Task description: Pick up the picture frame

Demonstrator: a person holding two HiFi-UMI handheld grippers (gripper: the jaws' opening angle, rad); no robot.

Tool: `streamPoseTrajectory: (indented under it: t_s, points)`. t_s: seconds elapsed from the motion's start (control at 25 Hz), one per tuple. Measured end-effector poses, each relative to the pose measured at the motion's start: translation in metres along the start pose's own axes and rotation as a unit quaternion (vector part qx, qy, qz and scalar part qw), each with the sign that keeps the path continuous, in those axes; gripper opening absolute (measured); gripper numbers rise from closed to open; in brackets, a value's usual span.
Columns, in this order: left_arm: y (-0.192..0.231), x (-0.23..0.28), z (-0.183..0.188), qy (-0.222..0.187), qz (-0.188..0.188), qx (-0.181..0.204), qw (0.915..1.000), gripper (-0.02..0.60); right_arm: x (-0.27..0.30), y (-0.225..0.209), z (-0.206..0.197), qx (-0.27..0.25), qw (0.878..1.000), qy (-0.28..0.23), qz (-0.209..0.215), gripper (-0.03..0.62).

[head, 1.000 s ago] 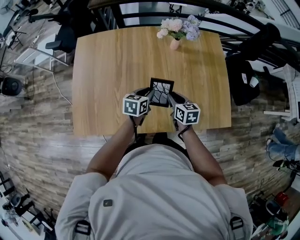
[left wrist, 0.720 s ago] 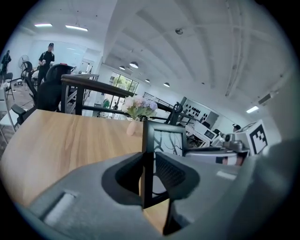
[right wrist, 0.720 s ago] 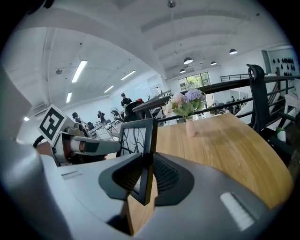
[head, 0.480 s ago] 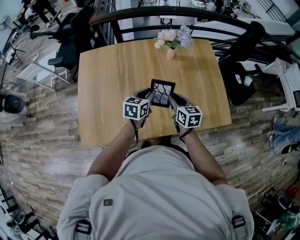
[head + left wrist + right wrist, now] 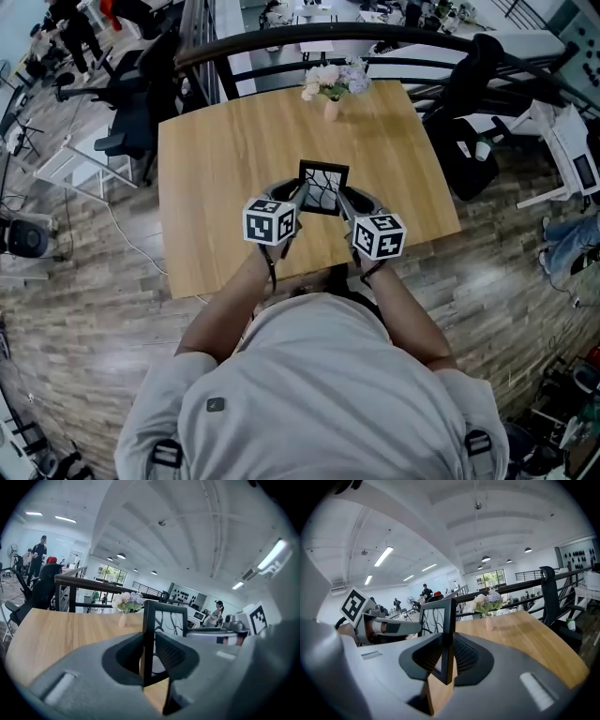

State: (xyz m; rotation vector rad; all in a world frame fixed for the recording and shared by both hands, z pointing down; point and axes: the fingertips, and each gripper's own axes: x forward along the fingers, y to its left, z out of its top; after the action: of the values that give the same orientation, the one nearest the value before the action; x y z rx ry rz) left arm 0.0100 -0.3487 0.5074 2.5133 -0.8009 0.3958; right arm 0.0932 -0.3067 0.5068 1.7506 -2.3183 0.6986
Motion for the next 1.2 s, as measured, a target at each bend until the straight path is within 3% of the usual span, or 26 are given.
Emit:
streamPoseTrajectory:
  t_s: [0.56,0.92,1.2]
  points:
    - [-0.043,-0.029,-0.012,-0.010,-0.030,0.021,0.9993,0.077,-0.055,0.017,-0.006,-0.008,0.999,-0.029,-0.023,0.078]
    - [-0.090,-0.039,-0.014,-0.023,-0.025,0.024,0.9991,0.077,-0.104,0.011,-0.004,-0.015,0.999,-0.043,-0.015,0.078]
    - [-0.154,-0.044,-0.038,-0.027,-0.013,0.026,0.9992,0.077,-0.169,-0.003,-0.025,-0.014,0.999,-0.047,-0.001,0.075]
